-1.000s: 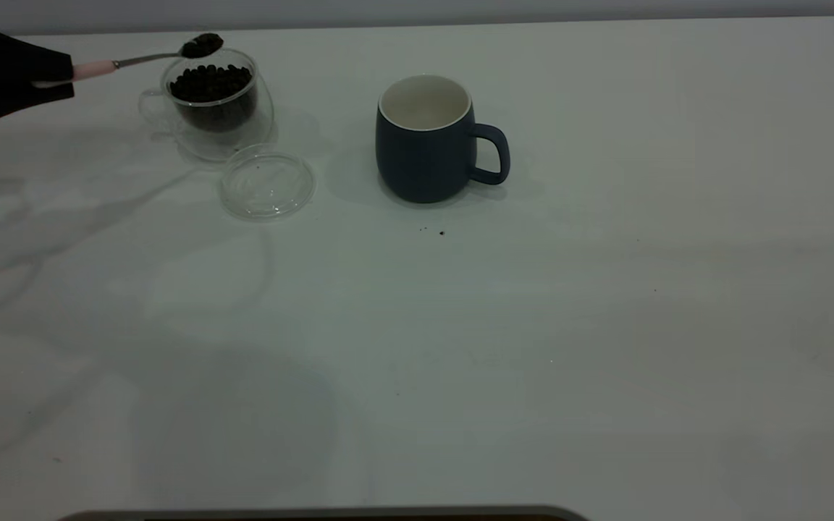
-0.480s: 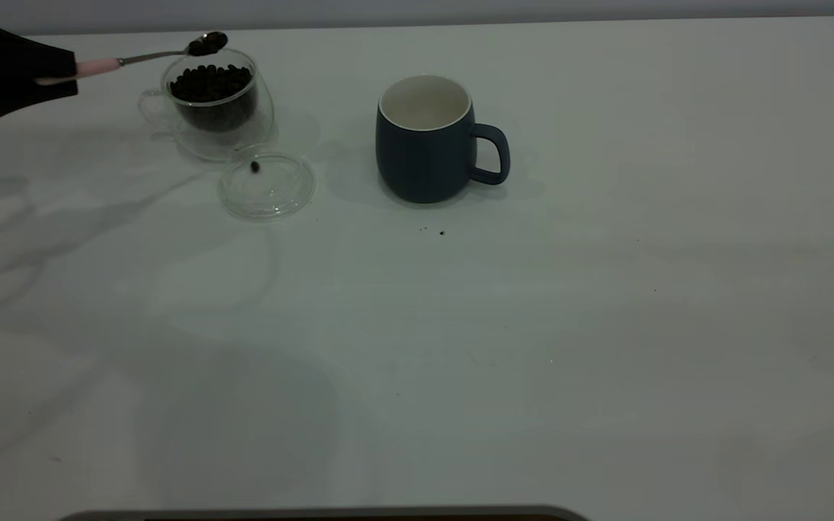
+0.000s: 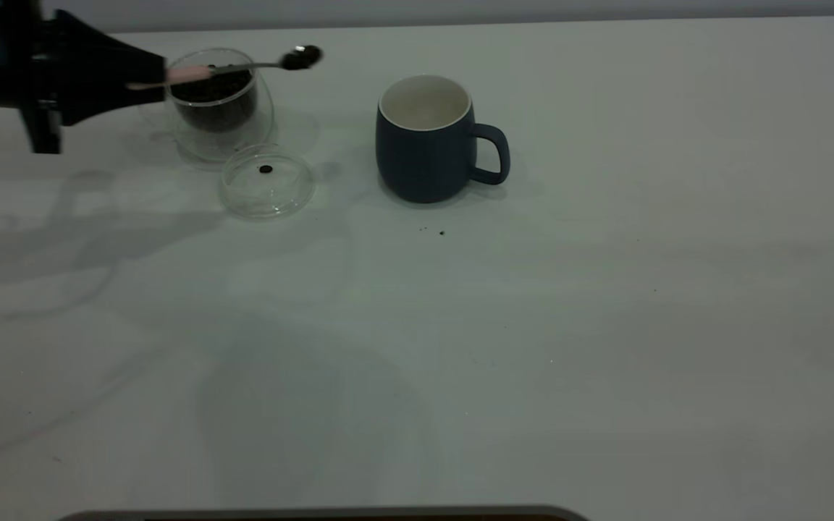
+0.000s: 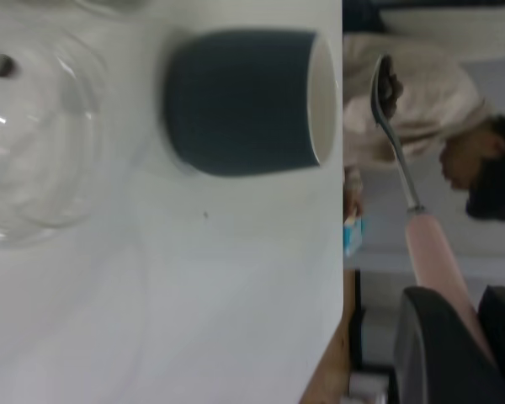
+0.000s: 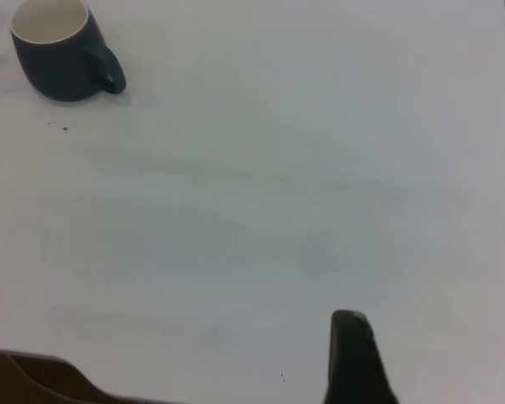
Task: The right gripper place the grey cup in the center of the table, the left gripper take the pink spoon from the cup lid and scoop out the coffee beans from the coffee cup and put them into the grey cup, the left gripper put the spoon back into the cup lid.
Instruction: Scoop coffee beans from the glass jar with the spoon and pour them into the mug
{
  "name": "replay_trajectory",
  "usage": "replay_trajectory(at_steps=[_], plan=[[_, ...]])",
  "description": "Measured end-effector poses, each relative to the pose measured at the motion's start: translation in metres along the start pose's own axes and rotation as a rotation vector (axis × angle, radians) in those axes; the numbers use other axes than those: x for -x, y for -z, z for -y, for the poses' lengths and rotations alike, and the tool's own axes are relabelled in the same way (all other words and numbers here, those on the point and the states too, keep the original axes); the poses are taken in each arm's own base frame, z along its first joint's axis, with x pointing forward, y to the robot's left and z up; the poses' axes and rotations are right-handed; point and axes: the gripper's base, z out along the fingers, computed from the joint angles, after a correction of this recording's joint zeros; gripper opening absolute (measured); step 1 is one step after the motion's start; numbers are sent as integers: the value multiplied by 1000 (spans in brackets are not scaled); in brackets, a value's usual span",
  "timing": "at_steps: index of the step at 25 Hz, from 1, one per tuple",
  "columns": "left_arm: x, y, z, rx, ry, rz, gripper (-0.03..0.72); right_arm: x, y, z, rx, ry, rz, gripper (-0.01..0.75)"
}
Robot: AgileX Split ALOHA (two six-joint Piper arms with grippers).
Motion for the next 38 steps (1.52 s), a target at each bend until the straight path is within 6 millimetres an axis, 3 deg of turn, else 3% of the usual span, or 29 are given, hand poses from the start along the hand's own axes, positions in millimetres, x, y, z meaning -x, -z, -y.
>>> replay_trajectory(at_steps=[7,19,28,38], plan=[[0,-33,13,-22,-1,9,127,0,0,0,0,0,0,502],[-6,-74,17,108,-78,3,127,0,0,0,0,0,0,502],[-5,-90,21,141,-330,38,127,0,0,0,0,0,0,502],[-2,-90,15,229,-634,36,127,0,0,0,0,0,0,502]])
